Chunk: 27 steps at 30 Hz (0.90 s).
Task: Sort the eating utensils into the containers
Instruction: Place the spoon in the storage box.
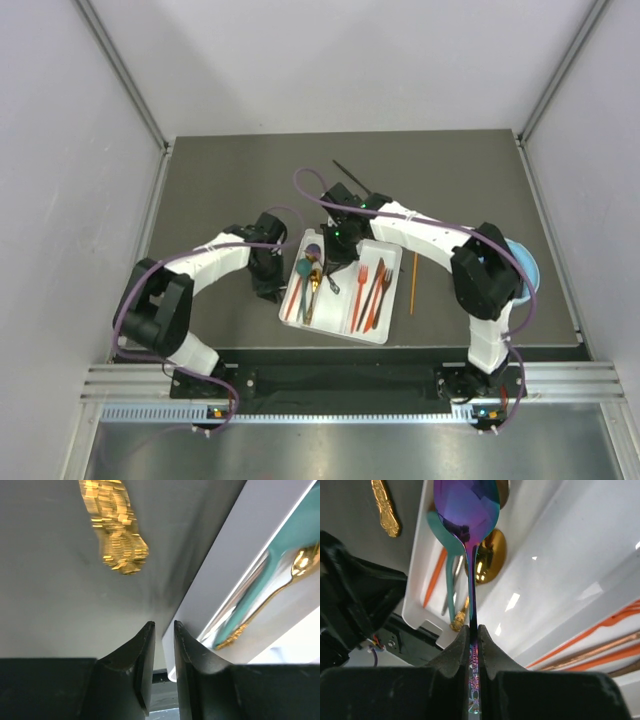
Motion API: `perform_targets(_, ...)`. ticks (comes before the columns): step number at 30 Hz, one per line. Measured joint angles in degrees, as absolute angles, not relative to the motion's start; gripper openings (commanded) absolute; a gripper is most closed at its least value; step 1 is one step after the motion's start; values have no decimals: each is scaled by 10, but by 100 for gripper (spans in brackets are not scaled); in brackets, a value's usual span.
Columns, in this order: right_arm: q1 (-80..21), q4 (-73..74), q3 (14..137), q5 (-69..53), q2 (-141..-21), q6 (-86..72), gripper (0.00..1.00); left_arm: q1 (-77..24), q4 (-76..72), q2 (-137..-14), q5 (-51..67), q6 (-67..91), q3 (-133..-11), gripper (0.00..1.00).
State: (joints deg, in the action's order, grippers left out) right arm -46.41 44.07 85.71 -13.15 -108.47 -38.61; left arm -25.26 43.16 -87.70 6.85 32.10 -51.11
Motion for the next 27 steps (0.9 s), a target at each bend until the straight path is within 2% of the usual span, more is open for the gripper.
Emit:
perform_targets(6, -464, 452, 894, -132, -1110, -385, 0, -305, 425, -937, 82, 316, -528, 26)
perform_targets(15, -465, 469, 905, -154, -1152, -380, 0, -319, 424, -975, 81, 319, -583, 27)
perform_targets(16, -465, 469, 905, -161, -1158, -379, 11, -319, 424, -979, 80, 319, -591, 27)
perform_targets(18, -466, 470, 905, -174, -1168, -373, 24, -320, 423, -987, 77, 322, -605, 27)
perform_targets(27, -470, 484, 907, -168, -1154, -363, 29, -321, 420, -990, 53, 331, -629, 29)
